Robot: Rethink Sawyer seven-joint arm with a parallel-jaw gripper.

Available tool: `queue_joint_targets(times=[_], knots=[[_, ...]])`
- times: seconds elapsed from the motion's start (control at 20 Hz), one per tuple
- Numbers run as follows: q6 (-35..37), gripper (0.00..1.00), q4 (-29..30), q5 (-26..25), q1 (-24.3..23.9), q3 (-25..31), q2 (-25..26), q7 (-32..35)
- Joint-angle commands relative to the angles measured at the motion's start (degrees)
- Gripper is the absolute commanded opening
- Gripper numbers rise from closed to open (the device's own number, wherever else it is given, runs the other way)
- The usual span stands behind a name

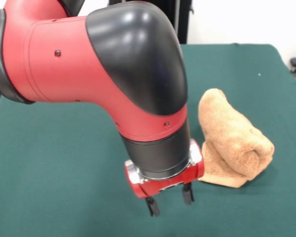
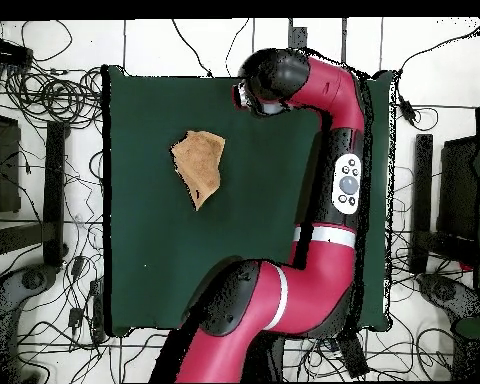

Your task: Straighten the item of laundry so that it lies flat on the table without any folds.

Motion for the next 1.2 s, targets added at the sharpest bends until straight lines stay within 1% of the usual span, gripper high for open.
queue_joint_targets(times=[0.05,0.2,0.4,0.6,0.8,1.1,1.2], knots=[[3.0,1.0,8.6,2.1,2.6,3.4,1.3,2.8],[3.5,1.0,9.3,2.6,2.5,2.8,1.0,2.9],[4.5,1.0,8.7,2.2,2.8,2.4,1.3,2.7],[9.0,1.0,7.2,0.8,3.4,1.6,1.8,2.9],[11.6,1.0,6.6,0.2,4.0,0.9,1.6,4.0],[20.6,1.0,3.3,-1.5,5.0,1.4,2.3,6.4],[21.2,1.0,2.7,-1.9,5.0,1.8,2.5,6.4]])
